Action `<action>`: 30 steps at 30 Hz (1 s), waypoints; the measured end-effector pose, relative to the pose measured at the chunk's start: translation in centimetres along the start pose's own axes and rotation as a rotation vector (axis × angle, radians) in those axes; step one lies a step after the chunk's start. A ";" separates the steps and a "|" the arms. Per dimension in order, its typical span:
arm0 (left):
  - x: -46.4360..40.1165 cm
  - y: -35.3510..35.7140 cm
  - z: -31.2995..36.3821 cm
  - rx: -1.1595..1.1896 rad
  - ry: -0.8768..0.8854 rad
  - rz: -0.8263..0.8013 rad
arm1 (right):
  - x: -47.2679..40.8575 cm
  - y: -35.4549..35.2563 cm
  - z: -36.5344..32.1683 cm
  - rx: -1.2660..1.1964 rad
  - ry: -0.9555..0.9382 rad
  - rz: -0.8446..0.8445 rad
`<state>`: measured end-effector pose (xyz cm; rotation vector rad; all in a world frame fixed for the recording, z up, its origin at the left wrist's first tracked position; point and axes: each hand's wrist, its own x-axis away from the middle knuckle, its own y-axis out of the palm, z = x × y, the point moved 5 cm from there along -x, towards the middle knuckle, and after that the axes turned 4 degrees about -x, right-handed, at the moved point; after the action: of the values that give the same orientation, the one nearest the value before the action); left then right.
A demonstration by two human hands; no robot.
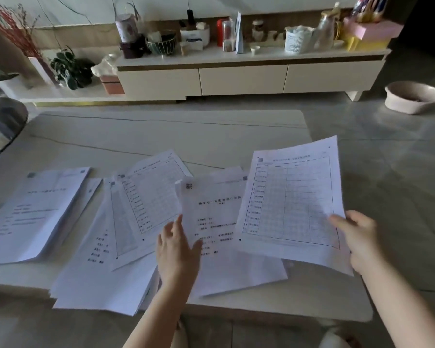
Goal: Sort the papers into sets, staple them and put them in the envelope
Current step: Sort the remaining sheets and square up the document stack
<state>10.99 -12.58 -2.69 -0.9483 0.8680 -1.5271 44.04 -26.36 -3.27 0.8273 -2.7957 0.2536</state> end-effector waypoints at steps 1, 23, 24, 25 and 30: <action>0.6 -0.2 1.2 -0.080 0.122 0.046 | 0.0 -0.2 -0.1 -0.006 0.002 0.020; 2.4 5.8 6.3 -0.091 0.675 -0.204 | -0.6 -6.6 -0.7 -0.067 -0.034 0.300; 2.2 5.5 6.3 -0.077 0.643 -0.184 | -0.5 -6.7 -0.9 -0.054 -0.051 0.312; 2.1 5.3 6.3 -0.053 0.618 -0.157 | -0.3 -6.8 -1.3 -0.037 -0.064 0.324; 1.8 5.7 6.4 -0.010 0.493 -0.133 | 0.2 -7.4 -2.4 -0.017 -0.131 0.359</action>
<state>18.95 -15.45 -4.92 -0.6510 1.1752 -1.9134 48.31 -32.07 -0.11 0.3427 -3.0525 0.2377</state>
